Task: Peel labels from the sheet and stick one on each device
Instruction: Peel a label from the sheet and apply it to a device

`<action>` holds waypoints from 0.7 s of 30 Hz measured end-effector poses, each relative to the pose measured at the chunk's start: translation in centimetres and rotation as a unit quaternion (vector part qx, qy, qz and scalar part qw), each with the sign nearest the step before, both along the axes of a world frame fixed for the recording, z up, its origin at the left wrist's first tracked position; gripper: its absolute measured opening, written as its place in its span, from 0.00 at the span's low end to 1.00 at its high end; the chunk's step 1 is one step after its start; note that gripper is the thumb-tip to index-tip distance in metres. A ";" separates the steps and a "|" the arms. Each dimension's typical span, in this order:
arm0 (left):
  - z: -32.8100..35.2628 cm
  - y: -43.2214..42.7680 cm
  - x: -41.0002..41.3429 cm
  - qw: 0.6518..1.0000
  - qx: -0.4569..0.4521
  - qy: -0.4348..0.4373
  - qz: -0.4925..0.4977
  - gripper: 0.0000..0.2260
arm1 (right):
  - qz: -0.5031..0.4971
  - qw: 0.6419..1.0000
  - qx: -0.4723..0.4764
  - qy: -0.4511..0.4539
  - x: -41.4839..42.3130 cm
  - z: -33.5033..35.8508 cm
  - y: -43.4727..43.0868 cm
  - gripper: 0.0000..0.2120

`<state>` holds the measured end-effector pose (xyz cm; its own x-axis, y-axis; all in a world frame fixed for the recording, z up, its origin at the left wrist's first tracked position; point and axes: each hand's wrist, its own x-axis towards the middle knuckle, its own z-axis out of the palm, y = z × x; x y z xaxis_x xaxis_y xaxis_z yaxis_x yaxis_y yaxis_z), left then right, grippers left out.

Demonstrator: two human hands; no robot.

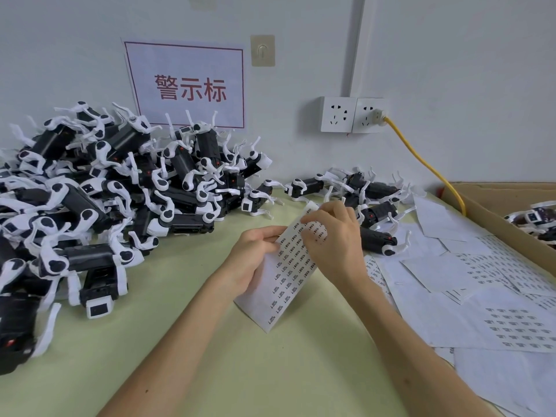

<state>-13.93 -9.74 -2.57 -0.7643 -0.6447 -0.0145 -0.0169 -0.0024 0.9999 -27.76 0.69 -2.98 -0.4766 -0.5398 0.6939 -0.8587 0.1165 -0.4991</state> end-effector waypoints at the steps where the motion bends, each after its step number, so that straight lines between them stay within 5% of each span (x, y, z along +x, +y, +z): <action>1: 0.0 0.1 0.0 1.000 0.001 0.004 0.001 0.20 | 0.015 1.000 0.008 -0.010 0.1 0.0 0.0 0.08; 21: 0.1 0.4 0.0 0.999 -0.043 0.020 0.006 0.14 | 0.068 0.991 -0.023 -0.113 0.5 -0.2 -0.4 0.05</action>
<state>-13.91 -9.32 -2.51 -0.7552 -0.6515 0.0718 0.0228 0.0833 0.9963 -27.25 0.32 -3.20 -0.5477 -0.5797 0.6033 -0.7301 -0.0210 -0.6831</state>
